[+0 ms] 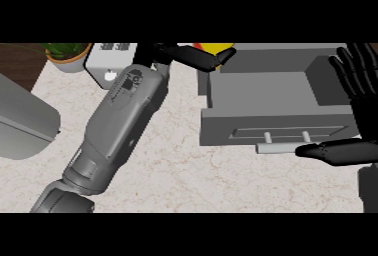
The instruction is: Pick up the cup, place it into the drawer and close the drawer
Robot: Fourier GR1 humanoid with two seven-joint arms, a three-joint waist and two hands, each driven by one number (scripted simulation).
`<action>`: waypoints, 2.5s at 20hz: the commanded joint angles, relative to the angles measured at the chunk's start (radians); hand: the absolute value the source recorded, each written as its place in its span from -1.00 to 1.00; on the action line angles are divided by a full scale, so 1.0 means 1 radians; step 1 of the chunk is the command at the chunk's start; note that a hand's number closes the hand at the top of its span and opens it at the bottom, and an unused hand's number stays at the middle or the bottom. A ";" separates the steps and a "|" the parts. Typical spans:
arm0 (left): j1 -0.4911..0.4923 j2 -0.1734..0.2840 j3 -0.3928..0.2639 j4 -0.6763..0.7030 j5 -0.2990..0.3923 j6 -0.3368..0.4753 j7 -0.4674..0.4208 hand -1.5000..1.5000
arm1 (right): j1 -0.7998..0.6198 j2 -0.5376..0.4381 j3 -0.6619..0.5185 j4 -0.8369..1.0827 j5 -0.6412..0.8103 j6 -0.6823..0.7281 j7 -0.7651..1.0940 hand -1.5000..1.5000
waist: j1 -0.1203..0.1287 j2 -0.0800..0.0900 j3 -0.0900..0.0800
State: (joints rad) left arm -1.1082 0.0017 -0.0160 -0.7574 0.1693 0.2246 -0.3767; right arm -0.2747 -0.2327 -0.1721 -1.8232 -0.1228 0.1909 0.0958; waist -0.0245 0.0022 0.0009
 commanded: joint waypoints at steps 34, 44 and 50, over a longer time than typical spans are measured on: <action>-0.149 -0.002 -0.293 0.307 0.414 0.042 -0.051 -1.00 | -0.136 0.019 0.253 0.081 -0.233 0.347 0.034 1.00 | -0.159 0.038 -0.001; -0.178 -0.002 -0.261 0.373 0.487 0.110 -0.098 -1.00 | -0.045 -0.173 0.376 0.024 0.115 0.429 0.075 -1.00 | -0.058 0.014 0.000; -0.092 0.008 -0.227 0.359 0.507 0.024 -0.195 -1.00 | -0.016 -0.127 0.458 0.170 0.407 0.277 -0.009 -1.00 | 0.010 0.012 0.000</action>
State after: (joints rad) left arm -1.2320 0.0022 -0.2706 -0.4076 0.6691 0.2979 -0.5177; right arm -0.2996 -0.3815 0.2396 -1.7377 0.1391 0.5362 0.1209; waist -0.0549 0.0149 0.0008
